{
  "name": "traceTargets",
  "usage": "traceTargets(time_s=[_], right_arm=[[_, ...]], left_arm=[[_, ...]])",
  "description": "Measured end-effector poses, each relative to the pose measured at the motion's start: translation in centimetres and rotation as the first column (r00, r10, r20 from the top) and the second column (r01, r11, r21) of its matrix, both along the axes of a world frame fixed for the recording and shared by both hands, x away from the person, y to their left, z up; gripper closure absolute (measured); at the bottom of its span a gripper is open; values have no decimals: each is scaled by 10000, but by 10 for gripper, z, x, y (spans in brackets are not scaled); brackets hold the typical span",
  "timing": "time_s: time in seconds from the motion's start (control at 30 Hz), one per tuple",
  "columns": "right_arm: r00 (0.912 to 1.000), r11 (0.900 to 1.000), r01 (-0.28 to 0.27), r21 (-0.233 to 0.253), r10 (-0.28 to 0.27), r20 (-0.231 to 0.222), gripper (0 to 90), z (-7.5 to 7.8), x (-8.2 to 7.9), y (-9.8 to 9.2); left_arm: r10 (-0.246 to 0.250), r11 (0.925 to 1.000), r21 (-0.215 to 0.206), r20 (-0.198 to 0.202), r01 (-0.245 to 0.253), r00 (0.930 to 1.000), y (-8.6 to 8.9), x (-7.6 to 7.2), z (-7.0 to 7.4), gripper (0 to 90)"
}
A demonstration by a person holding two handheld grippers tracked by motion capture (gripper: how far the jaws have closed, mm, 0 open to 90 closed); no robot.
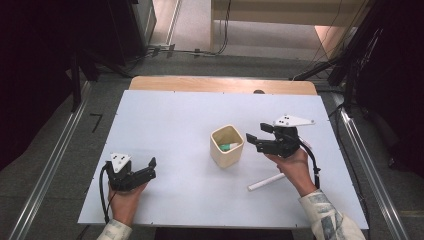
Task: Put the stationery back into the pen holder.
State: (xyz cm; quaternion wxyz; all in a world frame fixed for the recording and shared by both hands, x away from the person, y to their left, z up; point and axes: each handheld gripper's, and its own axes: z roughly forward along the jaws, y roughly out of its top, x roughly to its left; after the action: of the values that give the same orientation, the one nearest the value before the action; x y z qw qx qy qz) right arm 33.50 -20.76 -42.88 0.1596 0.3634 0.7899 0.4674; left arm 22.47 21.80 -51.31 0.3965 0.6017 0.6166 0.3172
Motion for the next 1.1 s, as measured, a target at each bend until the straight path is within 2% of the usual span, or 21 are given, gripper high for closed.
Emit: traceTargets(time_s=[0.77,1.1], right_arm=[[9939,9937,1080,-313,-1086,-187,288,-16,17,-27],[9849,9841,1693,-541,-1709,-271,292,-24,26,-43]], left_arm=[[-19,10000,20,-27,19,10000,0,0,0,53],[-23,10000,23,-34,23,10000,0,0,0,52]])
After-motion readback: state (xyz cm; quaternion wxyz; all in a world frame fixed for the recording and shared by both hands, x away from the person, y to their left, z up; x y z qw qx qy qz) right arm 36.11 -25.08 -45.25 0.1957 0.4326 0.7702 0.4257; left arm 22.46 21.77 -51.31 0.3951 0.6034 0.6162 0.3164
